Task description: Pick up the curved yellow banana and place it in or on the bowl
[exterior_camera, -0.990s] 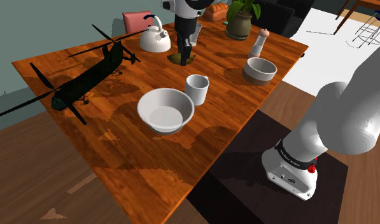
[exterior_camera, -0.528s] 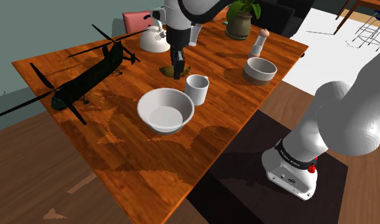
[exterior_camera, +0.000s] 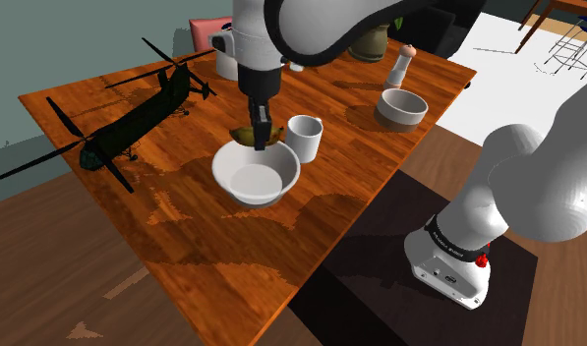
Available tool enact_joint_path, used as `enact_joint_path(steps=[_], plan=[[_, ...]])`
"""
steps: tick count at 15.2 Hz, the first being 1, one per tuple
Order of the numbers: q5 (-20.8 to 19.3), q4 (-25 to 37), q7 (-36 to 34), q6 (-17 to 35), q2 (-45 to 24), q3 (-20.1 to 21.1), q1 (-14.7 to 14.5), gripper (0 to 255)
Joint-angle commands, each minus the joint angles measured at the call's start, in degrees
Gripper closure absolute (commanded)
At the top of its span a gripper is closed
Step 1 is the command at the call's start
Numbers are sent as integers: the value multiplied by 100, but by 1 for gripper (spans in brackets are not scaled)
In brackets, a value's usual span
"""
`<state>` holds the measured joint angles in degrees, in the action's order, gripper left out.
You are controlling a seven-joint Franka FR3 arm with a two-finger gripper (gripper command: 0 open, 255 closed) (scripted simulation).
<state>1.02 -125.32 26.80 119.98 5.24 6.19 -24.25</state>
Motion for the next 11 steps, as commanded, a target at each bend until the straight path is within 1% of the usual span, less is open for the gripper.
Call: enact_joint_path(steps=[1,11], plan=[[2,-70,-70,93,-22,36,-29,255],[-42,-478,-101,874,-397,46,-31,255]])
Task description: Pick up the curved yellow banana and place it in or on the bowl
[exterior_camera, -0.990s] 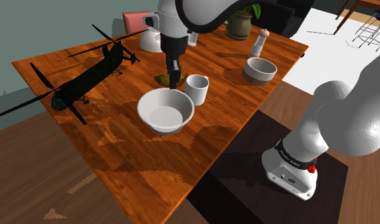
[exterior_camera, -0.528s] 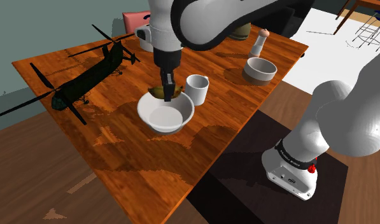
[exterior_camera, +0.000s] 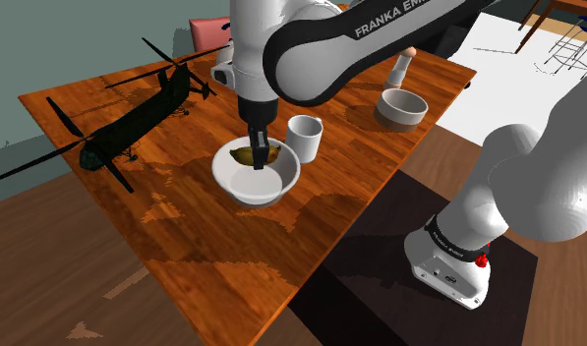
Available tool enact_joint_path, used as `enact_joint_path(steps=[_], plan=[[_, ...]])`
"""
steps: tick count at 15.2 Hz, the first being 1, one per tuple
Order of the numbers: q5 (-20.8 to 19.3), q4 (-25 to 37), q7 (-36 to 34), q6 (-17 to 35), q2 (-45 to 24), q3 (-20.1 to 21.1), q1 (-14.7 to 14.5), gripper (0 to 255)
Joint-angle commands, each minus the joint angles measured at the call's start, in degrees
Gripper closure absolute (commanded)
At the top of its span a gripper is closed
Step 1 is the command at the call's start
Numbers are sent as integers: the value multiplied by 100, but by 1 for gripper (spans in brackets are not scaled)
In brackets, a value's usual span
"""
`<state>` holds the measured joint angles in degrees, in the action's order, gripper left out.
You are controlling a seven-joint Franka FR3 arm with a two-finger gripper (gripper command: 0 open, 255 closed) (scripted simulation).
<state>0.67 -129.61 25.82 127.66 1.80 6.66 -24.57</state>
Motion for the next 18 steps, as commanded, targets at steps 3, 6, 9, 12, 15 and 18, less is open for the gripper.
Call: enact_joint_path(steps=[3,6,9,12,15,18], plan=[[-7,-50,-3,106,-53,0,1,255],[-7,-50,-3,106,-53,0,1,255],[-7,-50,-3,106,-53,0,1,0],[-7,-50,-3,106,-53,0,1,0],[6,40,7,-87,51,-2,2,0],[35,331,29,-625,299,-10,5,0]])
